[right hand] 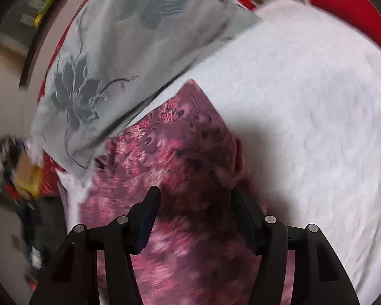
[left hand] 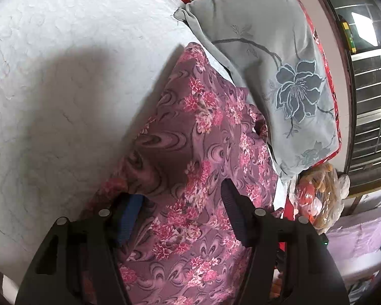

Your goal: Fold small clothes

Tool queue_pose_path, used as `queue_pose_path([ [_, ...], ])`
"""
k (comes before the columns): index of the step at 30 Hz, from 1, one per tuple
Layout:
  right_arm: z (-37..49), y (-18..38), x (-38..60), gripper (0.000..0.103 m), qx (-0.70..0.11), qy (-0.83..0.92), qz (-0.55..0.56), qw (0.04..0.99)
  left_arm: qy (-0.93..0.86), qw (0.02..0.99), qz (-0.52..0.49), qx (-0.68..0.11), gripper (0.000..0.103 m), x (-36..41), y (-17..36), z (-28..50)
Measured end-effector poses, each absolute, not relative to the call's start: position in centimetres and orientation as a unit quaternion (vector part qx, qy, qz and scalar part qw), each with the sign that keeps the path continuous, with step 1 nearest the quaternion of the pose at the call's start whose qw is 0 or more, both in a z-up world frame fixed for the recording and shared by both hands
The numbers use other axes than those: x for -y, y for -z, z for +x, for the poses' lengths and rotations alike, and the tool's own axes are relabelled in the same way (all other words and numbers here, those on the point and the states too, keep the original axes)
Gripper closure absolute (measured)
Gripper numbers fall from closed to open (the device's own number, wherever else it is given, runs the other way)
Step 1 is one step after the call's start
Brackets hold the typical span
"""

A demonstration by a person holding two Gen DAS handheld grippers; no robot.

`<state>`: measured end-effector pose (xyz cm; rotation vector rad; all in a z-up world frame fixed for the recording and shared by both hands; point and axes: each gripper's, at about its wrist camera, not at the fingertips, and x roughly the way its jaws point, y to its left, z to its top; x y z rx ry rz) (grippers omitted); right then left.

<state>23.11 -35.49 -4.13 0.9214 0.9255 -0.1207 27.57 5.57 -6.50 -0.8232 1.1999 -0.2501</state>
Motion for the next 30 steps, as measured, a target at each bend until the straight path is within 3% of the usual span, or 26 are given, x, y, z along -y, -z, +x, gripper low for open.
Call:
queue_pose_path([
  [7, 27.9, 4.9, 33.6, 0.042, -0.498, 0.181, 0.351, 0.772, 0.110, 0.733, -0.378, -0.555, 0.042, -5.0, 6.8, 27.8],
  [9, 28.2, 4.2, 34.0, 0.060, -0.476, 0.175, 0.379, 0.775, 0.115, 0.731, -0.382, -0.554, 0.042, -5.2, 6.6, 27.9],
  [10, 28.4, 3.7, 34.1, 0.102, -0.465, 0.148, 0.396, 0.778, 0.118, 0.730, -0.385, -0.552, 0.042, -5.4, 6.5, 28.0],
  [12, 28.1, 1.0, 34.8, 0.103, -0.386, 0.055, 0.449, 0.804, 0.123, 0.731, -0.390, -0.547, 0.042, -5.6, 6.4, 28.0],
  [14, 27.2, -1.9, 35.1, 0.103, -0.319, 0.026, 0.411, 0.854, 0.121, 0.731, -0.391, -0.546, 0.042, -5.8, 6.4, 28.1],
  [16, 26.8, -1.0, 36.0, 0.103, -0.336, 0.028, 0.379, 0.862, 0.117, 0.729, -0.394, -0.547, 0.042, -5.9, 6.7, 28.0],
  [18, 26.2, 3.3, 37.3, 0.103, -0.421, 0.053, 0.375, 0.824, 0.112, 0.728, -0.394, -0.550, 0.042, -6.1, 7.1, 27.8],
  [20, 24.0, 5.6, 38.4, 0.097, -0.437, 0.071, 0.391, 0.807, 0.115, 0.728, -0.396, -0.549, 0.042, -6.2, 7.2, 27.4],
  [22, 22.0, 6.0, 39.2, 0.093, -0.403, 0.062, 0.437, 0.802, 0.114, 0.727, -0.396, -0.549, 0.042, -5.9, 7.2, 27.3],
  [24, 21.7, 5.9, 39.3, 0.060, -0.394, 0.071, 0.459, 0.793, 0.114, 0.727, -0.391, -0.553, 0.042, -5.5, 7.1, 27.3],
  [25, 22.3, 5.8, 39.0, 0.035, -0.398, 0.081, 0.458, 0.790, 0.114, 0.728, -0.388, -0.554, 0.042, -5.3, 7.0, 27.3],
  [30, 26.0, 4.9, 35.8, 0.034, -0.467, 0.163, 0.376, 0.783, 0.112, 0.734, -0.379, -0.553, 0.042, -4.7, 6.6, 27.1],
])
